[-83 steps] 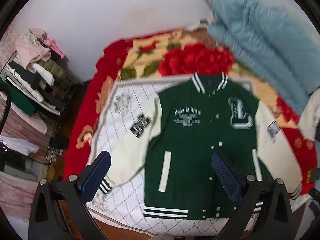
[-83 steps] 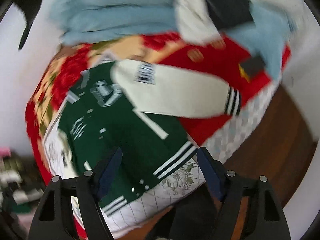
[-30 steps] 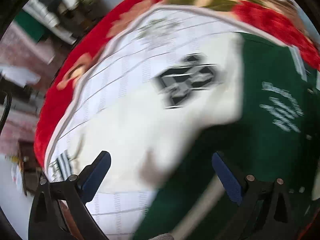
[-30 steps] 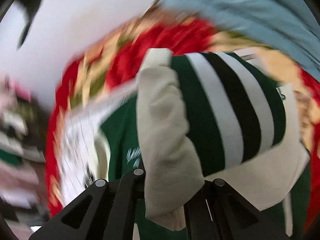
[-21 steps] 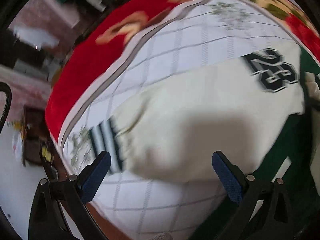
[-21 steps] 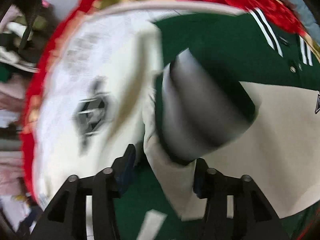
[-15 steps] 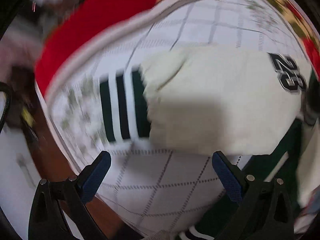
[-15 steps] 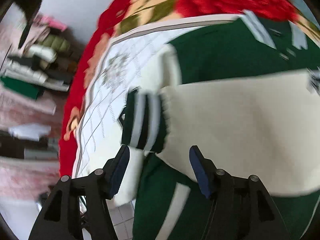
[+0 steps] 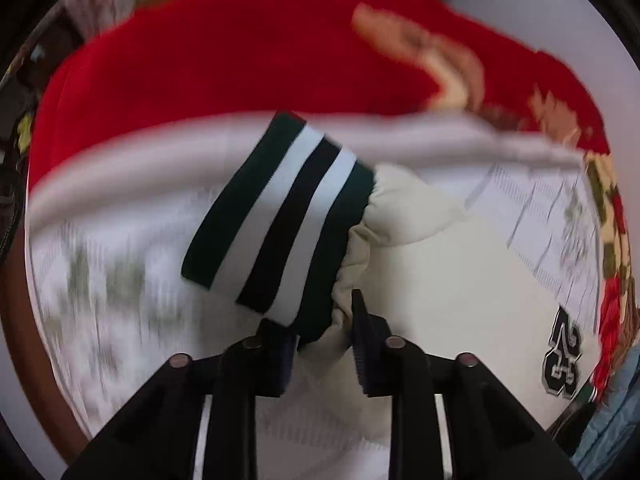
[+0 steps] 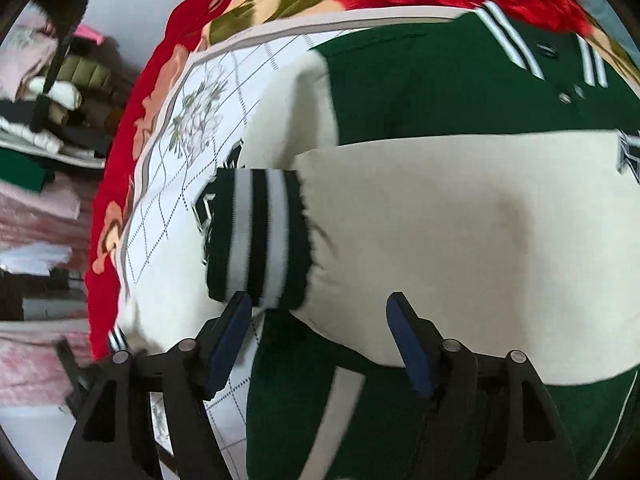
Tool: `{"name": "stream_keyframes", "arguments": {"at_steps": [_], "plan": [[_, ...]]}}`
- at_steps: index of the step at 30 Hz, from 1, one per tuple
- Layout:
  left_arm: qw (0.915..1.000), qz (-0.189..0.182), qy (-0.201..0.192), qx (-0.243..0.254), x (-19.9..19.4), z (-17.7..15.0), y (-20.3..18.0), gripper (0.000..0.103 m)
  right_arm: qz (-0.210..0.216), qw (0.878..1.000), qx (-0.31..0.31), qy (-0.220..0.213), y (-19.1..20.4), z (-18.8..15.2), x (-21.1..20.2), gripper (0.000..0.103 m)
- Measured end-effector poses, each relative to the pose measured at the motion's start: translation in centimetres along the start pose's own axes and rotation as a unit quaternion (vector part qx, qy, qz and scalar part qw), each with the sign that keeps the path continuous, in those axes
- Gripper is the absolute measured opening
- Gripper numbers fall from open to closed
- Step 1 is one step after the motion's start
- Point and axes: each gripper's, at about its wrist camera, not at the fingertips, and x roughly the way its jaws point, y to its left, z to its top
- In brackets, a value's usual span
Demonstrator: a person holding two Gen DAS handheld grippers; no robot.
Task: Fold large clothes
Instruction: 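Grasp the striped cuff of one sleeve with the left gripper while the right gripper grasps the other cuff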
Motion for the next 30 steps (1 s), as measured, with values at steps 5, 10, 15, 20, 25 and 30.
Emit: {"name": "stream_keyframes", "arguments": {"at_steps": [5,10,15,20,25,30], "plan": [[0.9945,-0.010,-0.074,0.074,-1.6,5.5,-5.1,0.016,-0.053,0.997,-0.061,-0.011,4.2,1.0,3.2,0.046],[0.9763,-0.014,-0.142,0.163,-5.8,5.8,-8.4,0.016,-0.061,0.997,-0.044,-0.023,6.5,2.8,5.2,0.023],[0.9654,-0.009,-0.164,0.203,-8.7,4.8,-9.4,0.016,0.009,1.000,-0.008,0.017,4.6,4.2,5.5,0.033],[0.9569,-0.020,-0.182,0.226,-11.9,2.7,-11.8,0.014,0.056,0.995,0.076,-0.026,-2.3,1.9,-1.5,0.073],[0.9347,-0.044,-0.218,0.277,-16.8,-1.0,-16.1,0.013,-0.002,0.988,0.152,-0.037,-10.3,-1.9,-5.7,0.073],[0.8932,-0.098,-0.223,0.378,-21.6,-8.9,-23.3,0.013,-0.017,0.975,0.217,-0.038,-15.9,-4.3,-6.3,0.073]]}}
